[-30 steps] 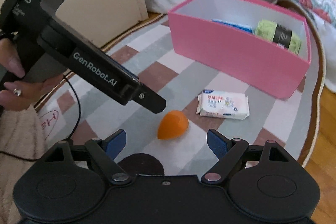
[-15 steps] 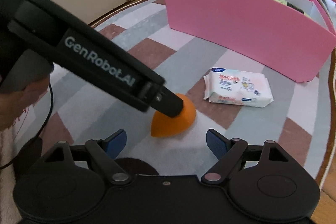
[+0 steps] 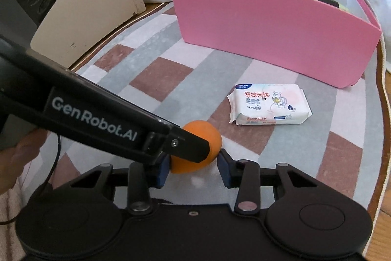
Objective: Organize objects
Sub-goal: 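Lower the left tool onto the orange sponge and close on it, then lift the orange sponge with the left tool and carry it over the box, then open the left tool to drop the sponge into the box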
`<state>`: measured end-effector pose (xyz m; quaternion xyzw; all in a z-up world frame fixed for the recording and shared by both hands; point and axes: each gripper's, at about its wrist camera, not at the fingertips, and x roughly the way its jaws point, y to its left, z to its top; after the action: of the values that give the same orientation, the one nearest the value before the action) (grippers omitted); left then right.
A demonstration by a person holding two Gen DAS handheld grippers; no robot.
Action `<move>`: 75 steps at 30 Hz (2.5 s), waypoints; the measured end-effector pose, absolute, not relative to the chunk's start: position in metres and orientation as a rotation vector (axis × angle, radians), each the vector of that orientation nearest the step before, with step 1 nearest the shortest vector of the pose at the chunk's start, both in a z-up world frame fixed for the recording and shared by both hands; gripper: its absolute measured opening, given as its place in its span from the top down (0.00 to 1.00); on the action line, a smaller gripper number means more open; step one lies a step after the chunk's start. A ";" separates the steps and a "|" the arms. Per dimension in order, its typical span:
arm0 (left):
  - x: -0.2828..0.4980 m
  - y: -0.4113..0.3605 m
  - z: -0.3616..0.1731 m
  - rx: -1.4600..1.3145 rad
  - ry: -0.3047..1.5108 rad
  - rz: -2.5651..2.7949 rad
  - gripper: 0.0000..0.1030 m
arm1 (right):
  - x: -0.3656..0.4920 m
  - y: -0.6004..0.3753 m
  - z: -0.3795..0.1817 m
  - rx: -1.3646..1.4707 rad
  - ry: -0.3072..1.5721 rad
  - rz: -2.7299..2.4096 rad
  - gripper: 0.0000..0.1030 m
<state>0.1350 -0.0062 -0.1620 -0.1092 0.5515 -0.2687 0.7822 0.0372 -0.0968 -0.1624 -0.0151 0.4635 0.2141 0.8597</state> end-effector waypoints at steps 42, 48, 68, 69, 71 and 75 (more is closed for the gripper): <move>0.143 0.015 0.048 -0.298 0.943 -0.607 0.70 | 0.053 -0.091 0.041 -0.210 0.807 0.495 0.55; 0.184 0.009 0.059 -0.295 0.918 -0.572 0.71 | 0.090 -0.091 0.063 -0.243 0.784 0.505 0.55; 0.320 0.008 -0.062 -0.433 1.010 -0.312 0.70 | 0.258 -0.107 -0.040 -0.086 0.893 0.581 0.55; 0.324 0.009 -0.068 -0.442 1.020 -0.300 0.70 | 0.264 -0.106 -0.047 -0.089 0.905 0.584 0.55; 0.333 0.011 -0.079 -0.448 1.027 -0.290 0.70 | 0.276 -0.102 -0.058 -0.074 0.933 0.574 0.55; 0.345 0.010 -0.099 -0.467 1.046 -0.252 0.70 | 0.290 -0.094 -0.076 -0.091 0.955 0.559 0.53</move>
<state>0.3448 0.0103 -0.0991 -0.2204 0.4934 -0.1188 0.8330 0.2898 -0.0943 -0.0760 -0.0431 0.4534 0.2654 0.8498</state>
